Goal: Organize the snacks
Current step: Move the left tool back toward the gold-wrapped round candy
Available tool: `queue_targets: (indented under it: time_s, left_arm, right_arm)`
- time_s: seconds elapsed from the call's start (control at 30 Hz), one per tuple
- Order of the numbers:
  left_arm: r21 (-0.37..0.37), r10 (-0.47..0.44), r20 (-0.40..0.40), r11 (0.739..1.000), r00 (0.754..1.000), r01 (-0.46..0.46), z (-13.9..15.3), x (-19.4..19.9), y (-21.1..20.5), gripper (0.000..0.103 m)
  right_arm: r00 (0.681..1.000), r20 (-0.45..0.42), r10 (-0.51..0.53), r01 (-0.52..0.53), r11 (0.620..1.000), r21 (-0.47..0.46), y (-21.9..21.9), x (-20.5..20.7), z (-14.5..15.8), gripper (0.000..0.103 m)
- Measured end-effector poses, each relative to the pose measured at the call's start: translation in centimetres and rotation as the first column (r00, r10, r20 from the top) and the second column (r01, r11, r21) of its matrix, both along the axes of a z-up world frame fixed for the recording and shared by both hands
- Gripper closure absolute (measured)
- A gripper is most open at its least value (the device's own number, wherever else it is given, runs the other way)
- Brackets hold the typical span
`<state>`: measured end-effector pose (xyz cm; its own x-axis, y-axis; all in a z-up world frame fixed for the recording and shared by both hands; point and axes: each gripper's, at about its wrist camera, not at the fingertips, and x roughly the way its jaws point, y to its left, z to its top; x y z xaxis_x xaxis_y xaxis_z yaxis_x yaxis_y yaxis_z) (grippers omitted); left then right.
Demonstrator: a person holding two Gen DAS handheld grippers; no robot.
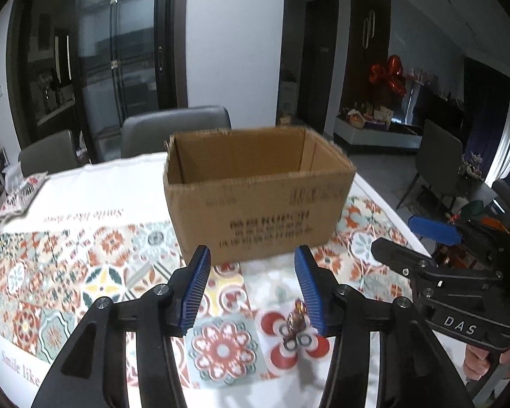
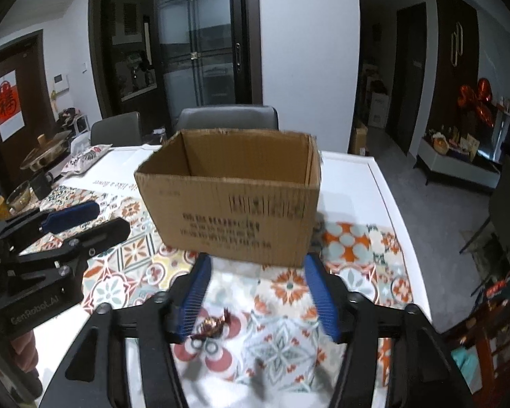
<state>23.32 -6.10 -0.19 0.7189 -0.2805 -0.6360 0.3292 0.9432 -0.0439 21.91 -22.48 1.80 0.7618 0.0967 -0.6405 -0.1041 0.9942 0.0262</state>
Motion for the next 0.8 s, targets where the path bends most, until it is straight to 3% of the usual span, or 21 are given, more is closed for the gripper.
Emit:
queue_targets:
  time_s: [0.3, 0.8]
  left_arm:
    - [0.025, -0.031, -0.081, 0.999, 0.996, 0.033, -2.7, -0.5, -1.2, 0.042]
    - [-0.015, -0.174, -0.214, 0.984, 0.961, 0.175, -8.4, -0.4, -3.4, 0.043]
  right_arm:
    - [0.996, -0.080, -0.029, 0.030, 1.000, 0.005, -0.9, -1.5, -3.2, 0.041]
    - [0.978, -0.193, -0.081, 0.081, 0.997, -0.011, -1.9, -2.4, -7.7, 0.041]
